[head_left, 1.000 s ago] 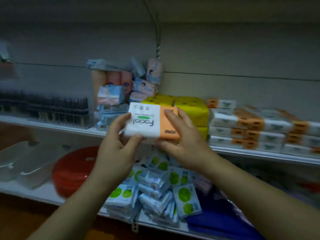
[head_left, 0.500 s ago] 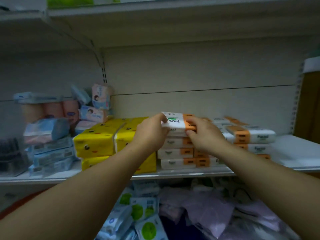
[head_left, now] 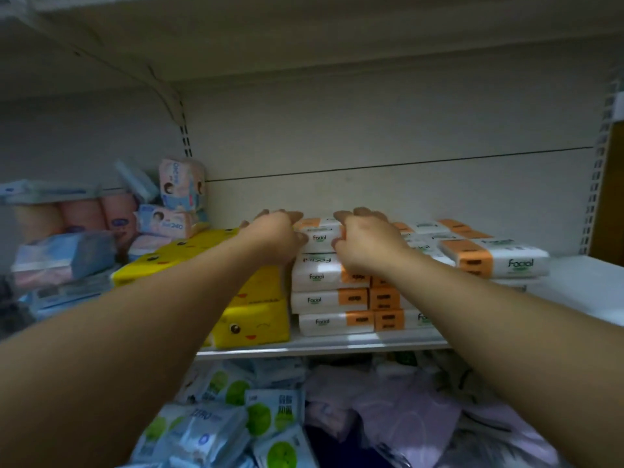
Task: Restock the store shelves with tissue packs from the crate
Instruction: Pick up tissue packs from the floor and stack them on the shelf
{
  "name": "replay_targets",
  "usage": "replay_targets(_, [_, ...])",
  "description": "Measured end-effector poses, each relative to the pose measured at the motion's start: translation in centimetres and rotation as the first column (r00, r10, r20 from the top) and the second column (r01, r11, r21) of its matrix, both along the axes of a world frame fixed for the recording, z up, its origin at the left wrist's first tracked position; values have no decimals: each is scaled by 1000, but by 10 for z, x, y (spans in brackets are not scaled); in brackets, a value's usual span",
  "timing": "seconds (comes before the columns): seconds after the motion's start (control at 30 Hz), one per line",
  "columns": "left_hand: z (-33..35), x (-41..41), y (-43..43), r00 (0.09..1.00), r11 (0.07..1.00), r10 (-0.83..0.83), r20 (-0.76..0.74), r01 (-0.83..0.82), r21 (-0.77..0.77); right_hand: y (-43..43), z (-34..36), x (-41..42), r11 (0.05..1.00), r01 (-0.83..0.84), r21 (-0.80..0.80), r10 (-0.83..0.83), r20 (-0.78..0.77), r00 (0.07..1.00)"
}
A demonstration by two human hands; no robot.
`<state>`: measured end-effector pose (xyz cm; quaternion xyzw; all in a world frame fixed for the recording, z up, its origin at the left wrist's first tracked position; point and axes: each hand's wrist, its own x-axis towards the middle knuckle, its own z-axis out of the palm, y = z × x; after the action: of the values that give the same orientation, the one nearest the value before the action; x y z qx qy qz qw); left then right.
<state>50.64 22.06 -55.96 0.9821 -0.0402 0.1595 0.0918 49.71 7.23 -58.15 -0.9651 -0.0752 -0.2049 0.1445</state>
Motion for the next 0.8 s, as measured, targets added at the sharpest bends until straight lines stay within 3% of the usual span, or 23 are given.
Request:
replay_targets(0.27, [-3,-76,91,994,996,-78,79,80,-25,81,-4,-48,969,-247,-20,246,183,952])
replay_targets(0.43, [-52,-144,181,1000,990,12,-10,-13,-140,175,-43,-98,888,-458,-40,454,232,860])
replay_targets(0.5, [-81,-167,214,996,979,60,-69,-72,-192,214,-74,-117,853,-522,2,515,159,842])
replay_targets(0.63, [-156,-220,273,951,942,172,-258,-235,-239,292,-155,-163,800,-600,19,596,-150,789])
replay_targets(0.8, [-265,-291,327,792,823,315,-523,-502,-265,340,-254,-212,804,-594,31,538,-463,704])
